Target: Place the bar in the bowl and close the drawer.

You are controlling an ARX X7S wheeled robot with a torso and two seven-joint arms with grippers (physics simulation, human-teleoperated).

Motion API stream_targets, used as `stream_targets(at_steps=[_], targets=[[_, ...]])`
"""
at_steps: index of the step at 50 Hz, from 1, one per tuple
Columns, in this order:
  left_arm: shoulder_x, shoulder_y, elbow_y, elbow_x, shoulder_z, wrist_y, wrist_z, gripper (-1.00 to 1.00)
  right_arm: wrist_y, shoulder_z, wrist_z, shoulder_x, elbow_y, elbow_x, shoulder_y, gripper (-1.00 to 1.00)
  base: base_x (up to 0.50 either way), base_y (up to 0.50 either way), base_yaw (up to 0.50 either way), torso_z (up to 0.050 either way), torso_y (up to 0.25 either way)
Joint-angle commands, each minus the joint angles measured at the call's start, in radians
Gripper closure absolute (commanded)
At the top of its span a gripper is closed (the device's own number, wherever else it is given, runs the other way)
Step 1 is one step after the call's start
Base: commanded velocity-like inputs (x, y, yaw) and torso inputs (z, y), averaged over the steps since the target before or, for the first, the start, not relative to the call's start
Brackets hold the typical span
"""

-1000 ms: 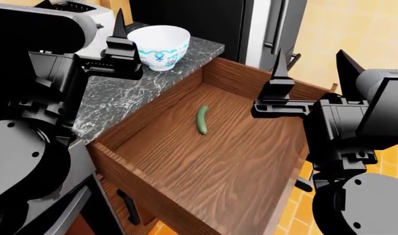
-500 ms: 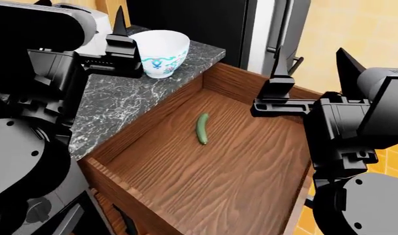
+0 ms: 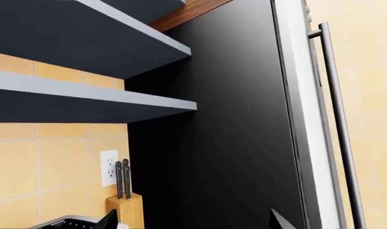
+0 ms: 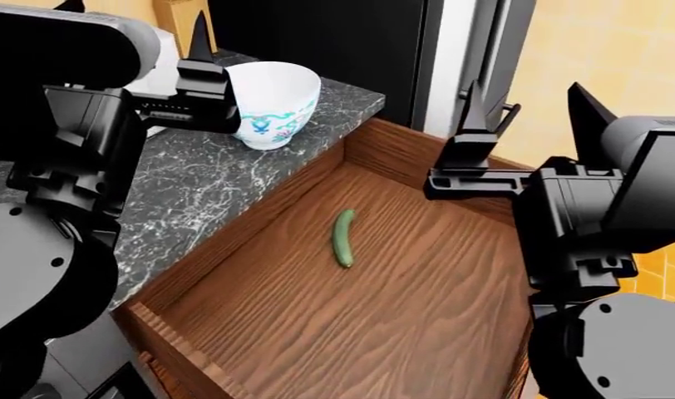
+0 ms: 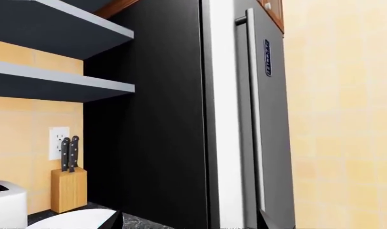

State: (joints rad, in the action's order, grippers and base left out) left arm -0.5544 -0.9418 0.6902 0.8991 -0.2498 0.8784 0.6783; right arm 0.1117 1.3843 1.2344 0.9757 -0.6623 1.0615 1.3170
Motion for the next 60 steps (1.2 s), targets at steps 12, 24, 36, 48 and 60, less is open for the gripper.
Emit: stream_targets(at_steps=[12,24,36,48,60], targets=[[-0.009,0.009,0.007,0.005,0.003,-0.008,0.004,-1.0,-0.024,-0.004,0.001,-0.006,0.002,0.0,0.004,-1.0,0.12,0.08,0.0,0.0,0.0],[-0.011,0.005,0.007,0.01,0.002,-0.006,0.008,-1.0,-0.004,-0.016,0.018,0.012,-0.013,-0.005,-0.01,-1.0,0.01,0.01,0.0,0.0,0.0],[-0.011,0.012,0.002,0.005,-0.005,-0.015,0.003,-1.0,0.009,-0.016,0.052,0.089,-0.034,-0.017,-0.045,-1.0,0.0,0.0,0.0,0.0,0.0],[-0.002,0.0,-0.008,0.003,-0.02,-0.018,-0.005,-1.0,0.054,0.01,0.101,0.196,-0.064,-0.064,-0.135,-1.0,0.0,0.0,0.0,0.0,0.0],[0.014,0.007,-0.027,-0.024,-0.047,-0.039,-0.019,-1.0,0.163,0.07,0.181,0.309,-0.053,-0.154,-0.293,-1.0,0.0,0.0,0.0,0.0,0.0]])
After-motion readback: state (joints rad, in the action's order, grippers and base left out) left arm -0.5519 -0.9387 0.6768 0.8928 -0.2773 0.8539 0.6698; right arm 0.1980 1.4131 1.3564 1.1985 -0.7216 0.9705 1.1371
